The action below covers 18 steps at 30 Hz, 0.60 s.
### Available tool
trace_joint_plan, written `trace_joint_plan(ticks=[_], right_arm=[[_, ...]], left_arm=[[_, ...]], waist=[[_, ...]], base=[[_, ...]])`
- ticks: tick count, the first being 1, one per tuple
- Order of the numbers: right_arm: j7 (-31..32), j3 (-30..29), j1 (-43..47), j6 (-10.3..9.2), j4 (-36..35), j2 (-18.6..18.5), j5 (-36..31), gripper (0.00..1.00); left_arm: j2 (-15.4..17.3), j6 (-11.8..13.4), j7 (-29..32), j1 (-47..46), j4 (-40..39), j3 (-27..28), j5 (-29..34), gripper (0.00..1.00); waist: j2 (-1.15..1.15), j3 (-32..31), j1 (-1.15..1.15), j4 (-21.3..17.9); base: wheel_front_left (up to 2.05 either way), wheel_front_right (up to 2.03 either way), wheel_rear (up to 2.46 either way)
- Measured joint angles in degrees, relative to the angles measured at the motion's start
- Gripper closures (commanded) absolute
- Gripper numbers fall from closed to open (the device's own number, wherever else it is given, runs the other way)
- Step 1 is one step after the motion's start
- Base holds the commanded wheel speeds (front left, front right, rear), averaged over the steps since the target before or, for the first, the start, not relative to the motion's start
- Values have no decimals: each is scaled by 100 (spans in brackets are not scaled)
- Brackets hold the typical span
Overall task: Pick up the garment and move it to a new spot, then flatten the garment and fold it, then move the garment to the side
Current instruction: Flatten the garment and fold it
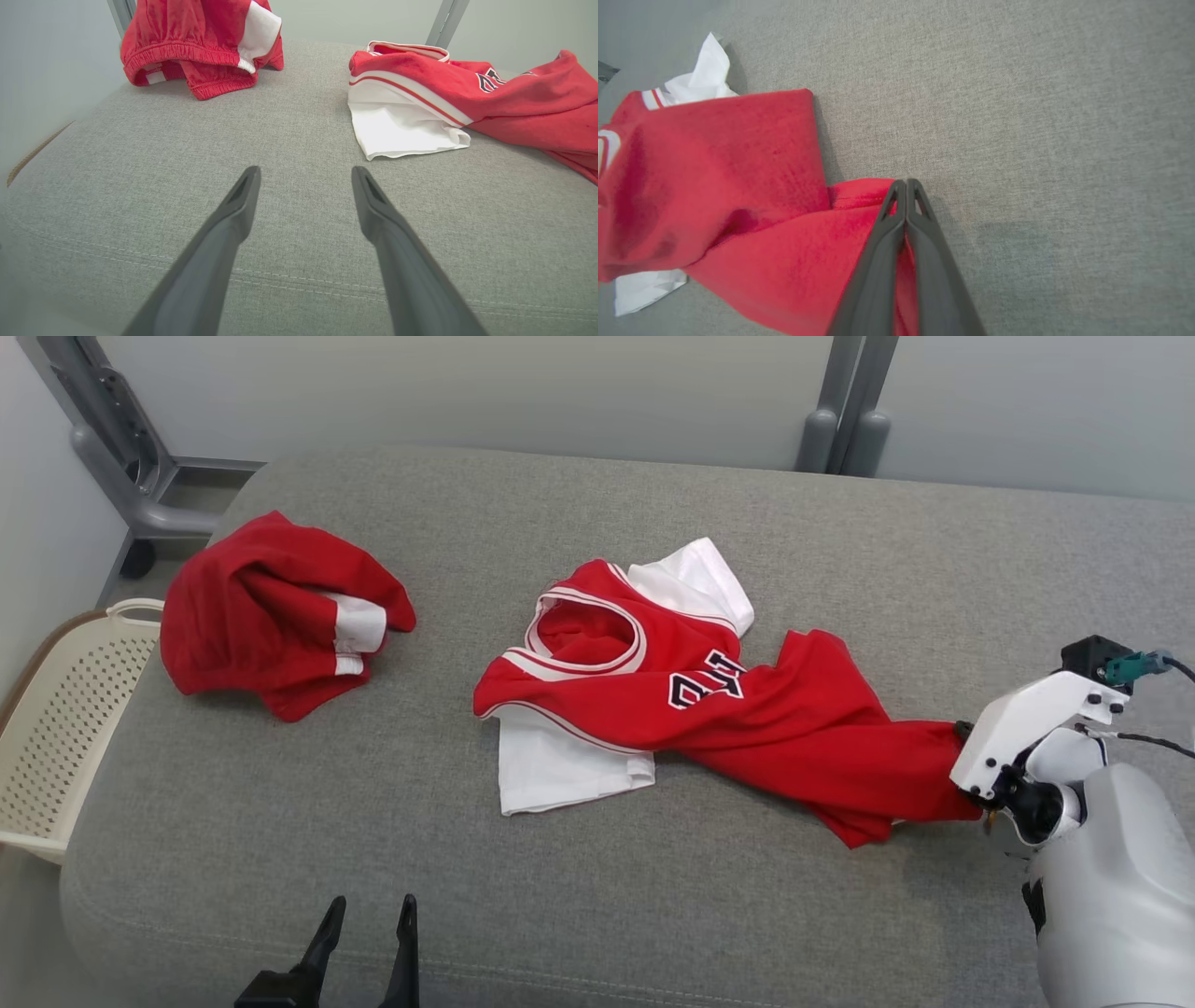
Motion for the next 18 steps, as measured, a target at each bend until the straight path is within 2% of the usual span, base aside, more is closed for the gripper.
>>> trace_joint_plan(ticks=[2,3,5,9,14,18], right_arm=[[-15,-36,-15,0,80,3,512,100],[-15,-36,-15,0,80,3,512,100],[-49,-48,-25,-1,85,4,944,100],[-87,-59,91,-1,-223,7,1468,100],[8,-55,651,-1,-1191,8,1931,100],[169,-82,1330,0,-2265,8,1941,100]], left_arm=[[2,4,0,-2,21,8,-31,0],[2,4,0,-2,21,8,-31,0],[3,18,0,-2,35,11,-33,0],[9,32,-1,-2,51,20,-74,0],[7,69,-8,1,56,11,-96,0],[7,100,-9,31,46,19,-130,0]], waist=[[0,-18,0,-39],[0,-18,0,-39],[0,-42,0,-81],[0,-101,0,-164],[0,-180,0,-254],[0,-216,0,-344]], base=[[0,0,0],[0,0,0],[0,0,0],[0,0,0],[0,0,0],[0,0,0]])
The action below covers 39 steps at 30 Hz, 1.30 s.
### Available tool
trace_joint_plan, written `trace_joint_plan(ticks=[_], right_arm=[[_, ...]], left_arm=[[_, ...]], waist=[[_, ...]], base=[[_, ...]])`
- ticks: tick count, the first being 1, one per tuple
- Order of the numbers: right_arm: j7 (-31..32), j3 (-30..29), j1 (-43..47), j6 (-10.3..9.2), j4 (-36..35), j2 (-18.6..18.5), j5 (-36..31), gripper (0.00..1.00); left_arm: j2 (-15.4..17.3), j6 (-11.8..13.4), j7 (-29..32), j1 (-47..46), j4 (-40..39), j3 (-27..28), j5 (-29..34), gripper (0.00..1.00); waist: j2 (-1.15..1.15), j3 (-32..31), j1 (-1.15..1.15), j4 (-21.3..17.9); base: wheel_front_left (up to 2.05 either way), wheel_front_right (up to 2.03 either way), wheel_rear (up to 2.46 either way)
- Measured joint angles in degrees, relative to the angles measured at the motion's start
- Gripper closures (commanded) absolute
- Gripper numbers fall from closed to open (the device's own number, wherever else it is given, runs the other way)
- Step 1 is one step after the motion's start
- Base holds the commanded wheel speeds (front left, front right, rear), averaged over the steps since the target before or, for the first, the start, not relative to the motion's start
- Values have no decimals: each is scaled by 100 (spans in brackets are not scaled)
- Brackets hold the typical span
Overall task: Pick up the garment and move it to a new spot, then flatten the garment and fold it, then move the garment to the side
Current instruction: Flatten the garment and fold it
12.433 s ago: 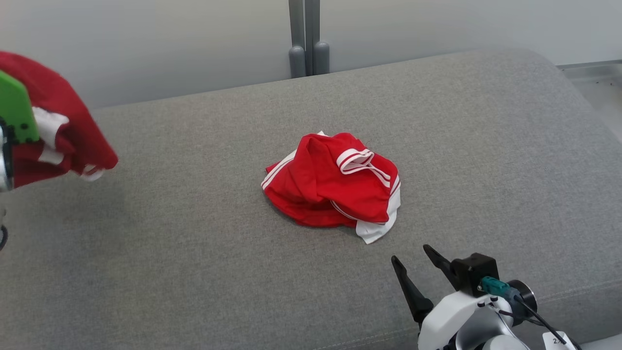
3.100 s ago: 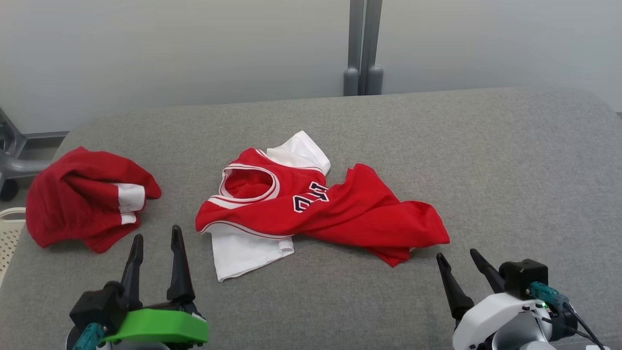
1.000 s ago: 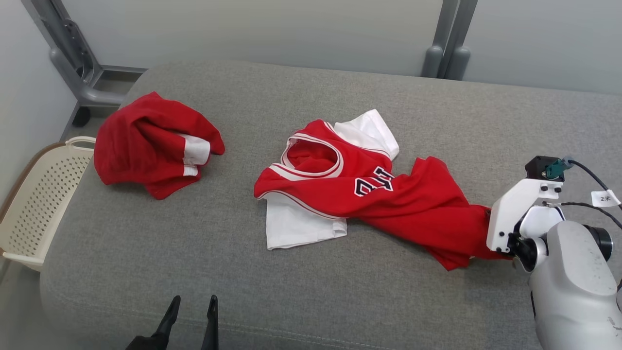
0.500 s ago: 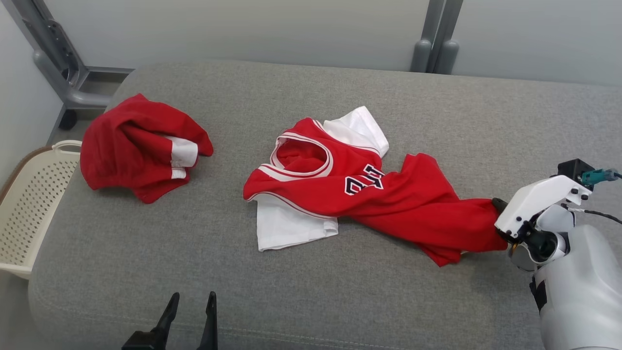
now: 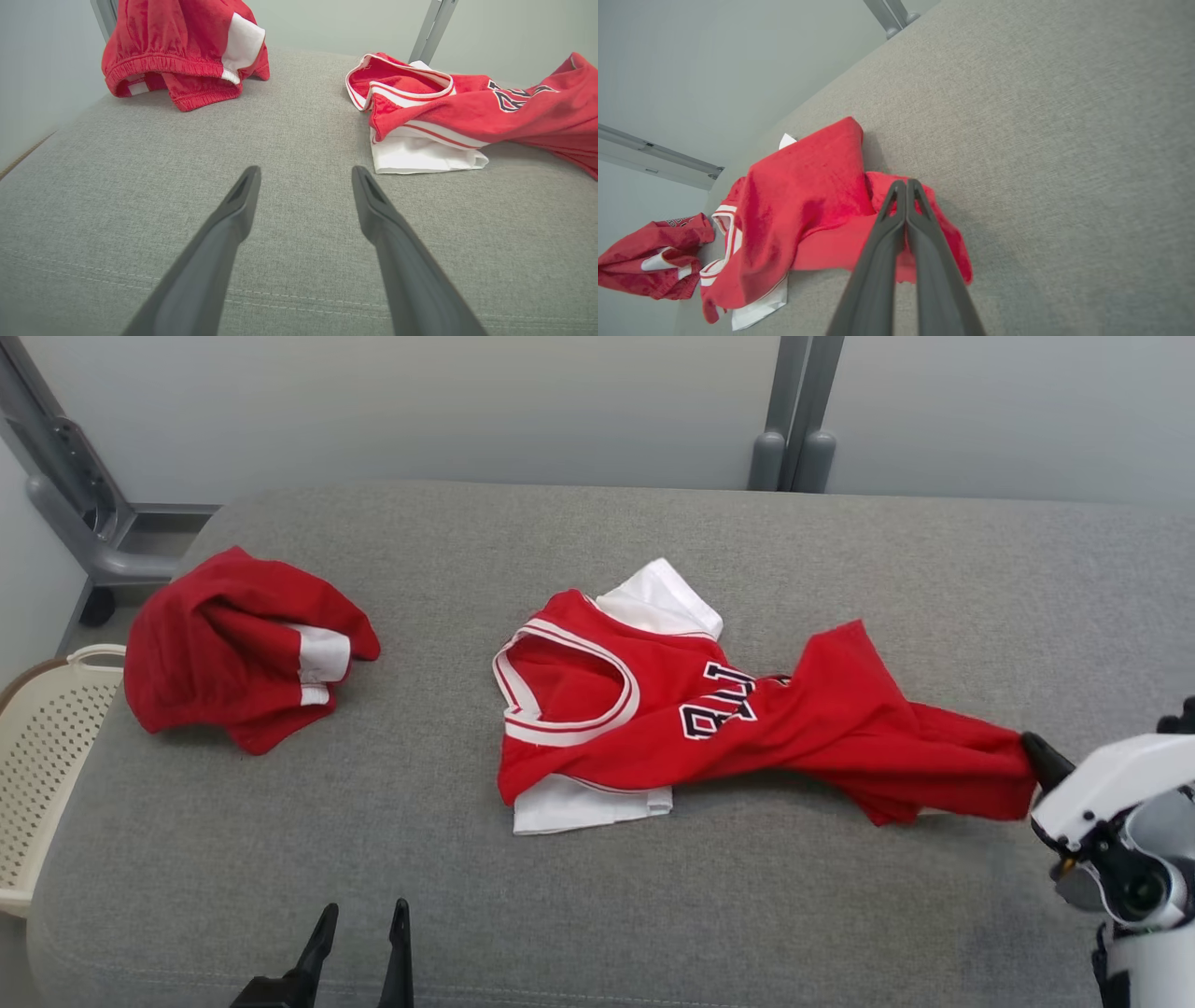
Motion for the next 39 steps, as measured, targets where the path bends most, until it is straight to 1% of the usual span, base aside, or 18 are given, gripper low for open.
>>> trace_joint_plan(ticks=[3,5,9,10,11,12,17,20,23,25,31,35,39], right_arm=[[166,-186,565,0,-533,5,-116,100],[233,-383,849,-1,-691,0,-115,100],[286,-657,1267,-1,-613,-1,-292,100],[300,-680,1334,-1,-526,-4,-343,95],[311,-684,1395,-1,-438,-3,-421,18],[314,-660,1450,-1,-365,0,-527,0],[151,-512,1474,-1,-333,2,-829,0],[-42,-409,1276,-1,-520,-3,-1087,0],[-64,-268,1035,-1,-575,-3,-1224,0],[23,-154,908,-1,-526,-3,-1440,0],[512,-9,404,-1,-13,-1,-2024,0],[887,-37,54,-1,227,0,-2438,0],[1107,-221,-85,-1,207,-23,-2973,0]], left_arm=[[-1,5,-16,4,-11,-8,-8,0],[0,5,-16,3,-2,-9,-34,0],[1,1,-24,-7,31,-38,-42,0],[0,1,-24,-8,37,-48,-42,0],[0,1,-25,-8,43,-54,-43,0],[1,1,-25,-8,49,-64,-43,0],[18,-1,-26,-6,102,-103,-51,0],[30,-1,-34,-2,105,-121,-52,0],[34,0,-34,1,103,-144,-58,0],[35,0,-33,2,99,-162,-59,0],[56,-7,-8,-1,68,-224,-63,0],[87,-11,9,-14,59,-263,-67,0],[94,-30,9,-101,58,-299,-67,0]], waist=[[0,-3,0,-64],[0,2,0,-100],[0,8,0,-155],[0,3,0,-163],[0,-6,0,-172],[0,-17,0,-182],[0,-101,0,-212],[0,-154,0,-225],[0,-182,0,-226],[0,-184,0,-213],[0,-109,0,-137],[0,1,0,-54],[0,119,0,55]], base=[[0,0,0],[0,0,0],[0,0,0],[0,0,0],[0,0,0],[0,0,0],[0,0,0],[0,0,0],[0,0,0],[0,0,0],[0,0,0],[0,0,0],[0,0,0]])
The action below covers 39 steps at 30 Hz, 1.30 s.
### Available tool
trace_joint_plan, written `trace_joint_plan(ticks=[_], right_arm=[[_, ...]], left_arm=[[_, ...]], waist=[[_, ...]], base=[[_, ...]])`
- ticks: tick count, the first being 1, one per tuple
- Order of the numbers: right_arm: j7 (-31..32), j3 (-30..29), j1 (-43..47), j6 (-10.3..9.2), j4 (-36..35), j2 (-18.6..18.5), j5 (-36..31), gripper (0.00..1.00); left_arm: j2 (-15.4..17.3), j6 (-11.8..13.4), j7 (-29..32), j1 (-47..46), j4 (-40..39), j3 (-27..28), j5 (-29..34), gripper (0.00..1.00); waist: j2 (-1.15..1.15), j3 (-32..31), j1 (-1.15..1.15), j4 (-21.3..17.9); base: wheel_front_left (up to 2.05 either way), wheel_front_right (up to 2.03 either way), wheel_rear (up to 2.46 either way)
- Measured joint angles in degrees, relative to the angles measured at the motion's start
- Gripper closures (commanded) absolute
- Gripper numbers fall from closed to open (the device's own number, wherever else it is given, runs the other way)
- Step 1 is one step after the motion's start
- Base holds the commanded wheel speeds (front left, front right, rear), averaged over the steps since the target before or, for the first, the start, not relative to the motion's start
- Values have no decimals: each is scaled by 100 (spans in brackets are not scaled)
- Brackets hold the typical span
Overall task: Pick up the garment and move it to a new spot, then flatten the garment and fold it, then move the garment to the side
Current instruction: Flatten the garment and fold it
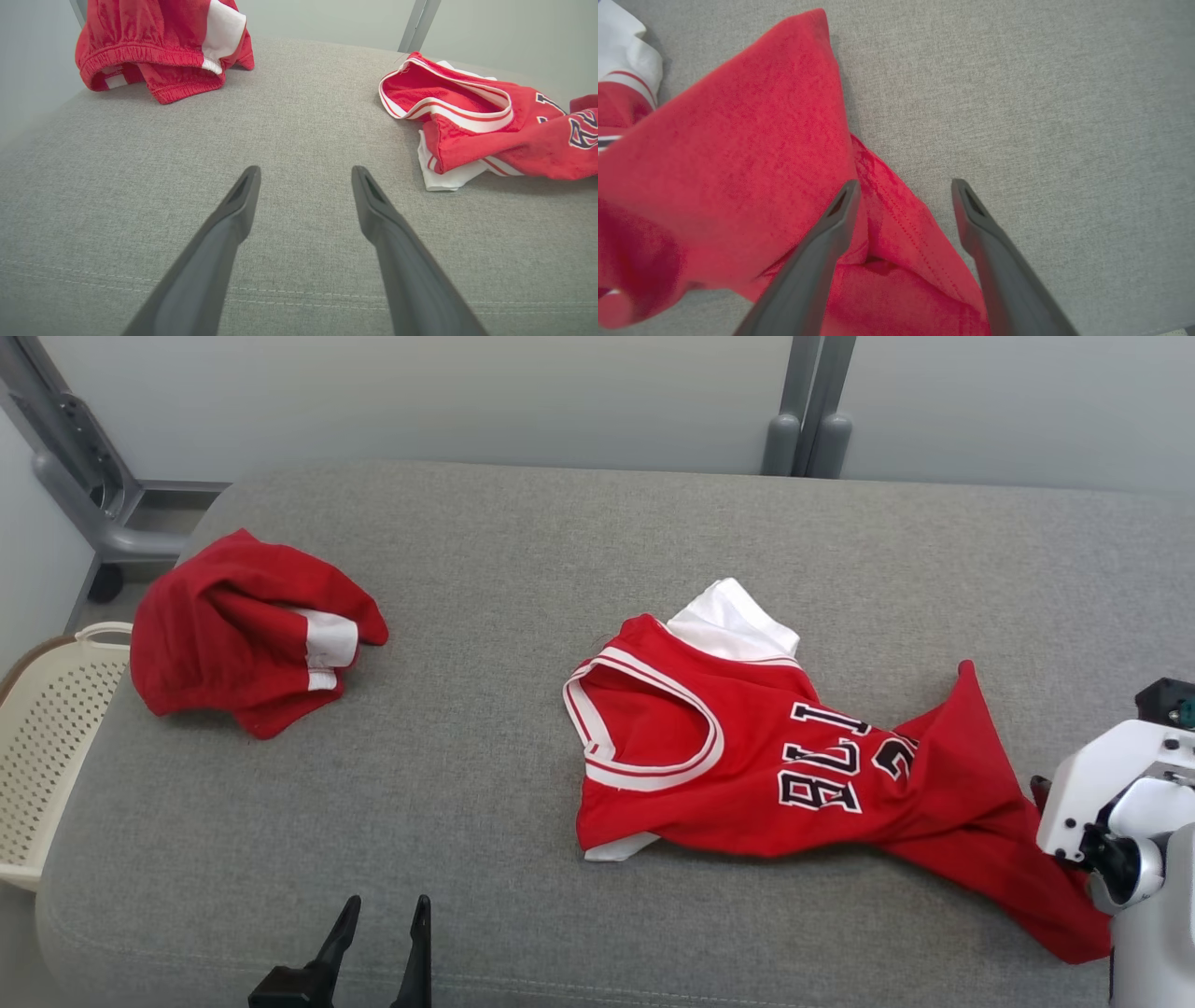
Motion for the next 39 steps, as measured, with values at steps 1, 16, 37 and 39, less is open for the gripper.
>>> trace_joint_plan(ticks=[1,16,37,39], right_arm=[[11,-134,-28,1,-93,-32,-136,0],[-99,21,-298,0,387,13,38,7],[-588,1430,-743,0,1243,18,812,0],[-644,1433,-768,0,1229,19,779,0]], left_arm=[[0,2,-1,-28,-2,-1,-1,0],[11,8,-8,-183,43,-54,-46,0],[8,35,-34,-249,164,-108,-127,0],[9,35,-35,-250,170,-109,-129,0]], waist=[[0,60,0,53],[0,353,0,220],[0,391,0,429],[0,378,0,437]], base=[[0,0,0],[0,0,0],[0,0,0],[0,0,0]])
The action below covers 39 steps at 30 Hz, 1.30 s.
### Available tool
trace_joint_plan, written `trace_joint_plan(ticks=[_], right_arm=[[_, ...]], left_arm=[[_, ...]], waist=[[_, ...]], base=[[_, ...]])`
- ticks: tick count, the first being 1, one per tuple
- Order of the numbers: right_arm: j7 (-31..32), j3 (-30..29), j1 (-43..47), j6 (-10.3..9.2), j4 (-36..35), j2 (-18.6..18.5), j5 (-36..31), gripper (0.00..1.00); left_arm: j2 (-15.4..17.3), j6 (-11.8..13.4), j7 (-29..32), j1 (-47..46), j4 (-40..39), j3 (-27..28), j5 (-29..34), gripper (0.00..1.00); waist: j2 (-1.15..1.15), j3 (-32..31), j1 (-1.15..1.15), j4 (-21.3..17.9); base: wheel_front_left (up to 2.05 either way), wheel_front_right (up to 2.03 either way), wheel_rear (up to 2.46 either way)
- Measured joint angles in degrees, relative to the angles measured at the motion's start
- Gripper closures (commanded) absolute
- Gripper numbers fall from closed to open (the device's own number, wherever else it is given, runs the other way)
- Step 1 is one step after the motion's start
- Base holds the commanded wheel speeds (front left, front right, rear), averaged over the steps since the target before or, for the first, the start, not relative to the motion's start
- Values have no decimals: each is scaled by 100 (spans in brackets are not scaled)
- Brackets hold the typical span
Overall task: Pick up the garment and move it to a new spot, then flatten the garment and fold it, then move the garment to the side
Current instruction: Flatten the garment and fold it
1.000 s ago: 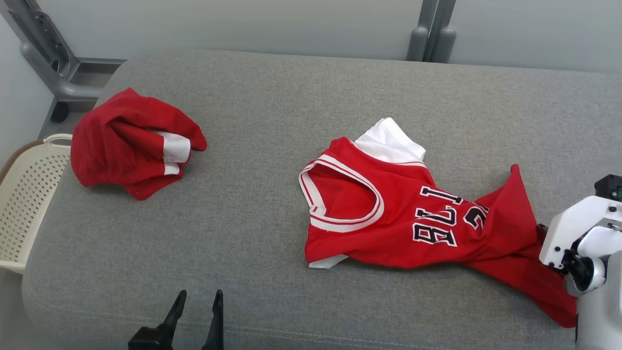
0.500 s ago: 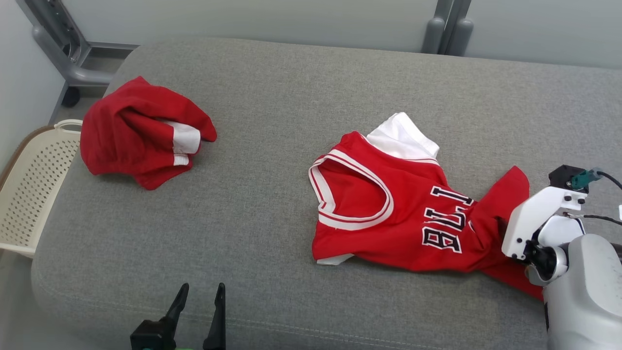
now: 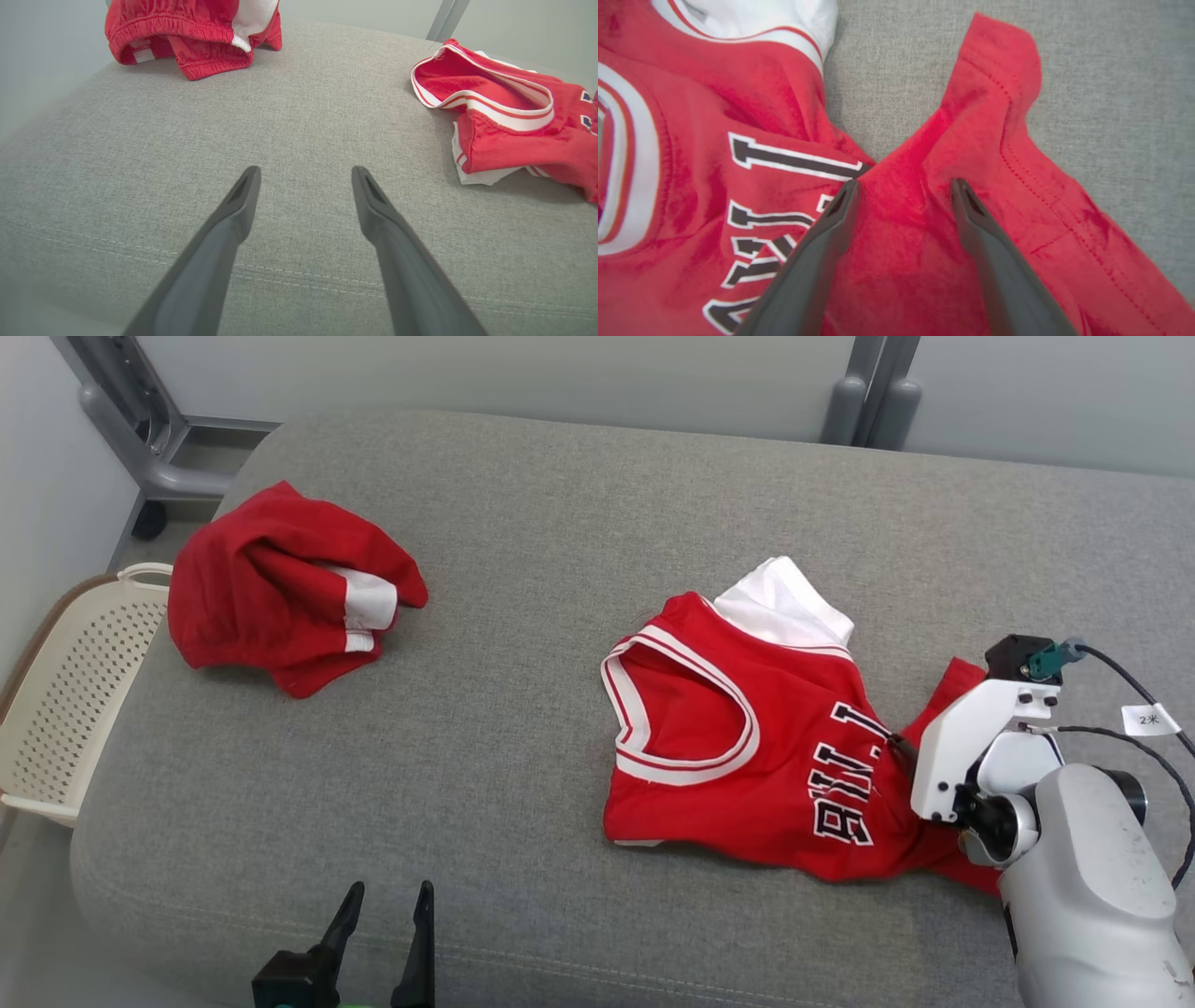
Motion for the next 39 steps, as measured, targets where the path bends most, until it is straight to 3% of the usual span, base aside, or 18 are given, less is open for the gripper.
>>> trace_joint_plan(ticks=[6,14,22,24,28,29,30,33,34,35,37,39], right_arm=[[21,-270,-92,1,-376,-11,-270,0],[269,-1120,72,1,-820,-319,-901,0],[430,-1381,274,0,-748,-176,-1050,0],[430,-1385,274,0,-689,-151,-1047,16],[453,-1397,272,0,-571,-114,-1099,12],[454,-1408,271,0,-539,-109,-1110,15],[453,-1418,269,0,-520,-107,-1127,24],[432,-1464,231,1,-467,-98,-1156,25],[427,-1483,217,1,-443,-96,-1160,36],[410,-1497,203,1,-422,-90,-1176,53],[378,-1526,165,1,-372,-78,-1198,69],[286,-1518,156,1,-352,-66,-1199,100]], left_arm=[[13,43,-13,2,-1,4,-18,0],[24,48,-14,4,-57,-58,-34,0],[63,48,-15,-3,-73,-66,-56,0],[63,49,-15,-20,-75,-75,-56,0],[64,48,-15,-116,-77,-93,-56,0],[64,49,-16,-120,-77,-97,-56,0],[64,49,-15,-120,-71,-102,-57,0],[66,51,-16,-121,-58,-107,-86,0],[67,52,-18,-123,-53,-108,-98,0],[69,52,-18,-125,-48,-111,-98,0],[71,63,-20,-132,-38,-118,-99,0],[74,74,-21,-138,-34,-121,-99,0]], waist=[[0,-46,0,-30],[0,-39,0,-71],[0,107,0,-98],[0,152,0,-101],[0,215,0,-90],[0,226,0,-87],[0,234,0,-85],[0,249,0,-86],[0,254,0,-86],[0,257,0,-86],[0,256,0,-82],[0,248,0,-81]], base=[[0,0,0],[0,0,0],[0,0,0],[0,0,0],[0,0,0],[0,0,0],[0,0,0],[0,0,0],[0,0,0],[0,0,0],[0,0,0],[0,0,0]])
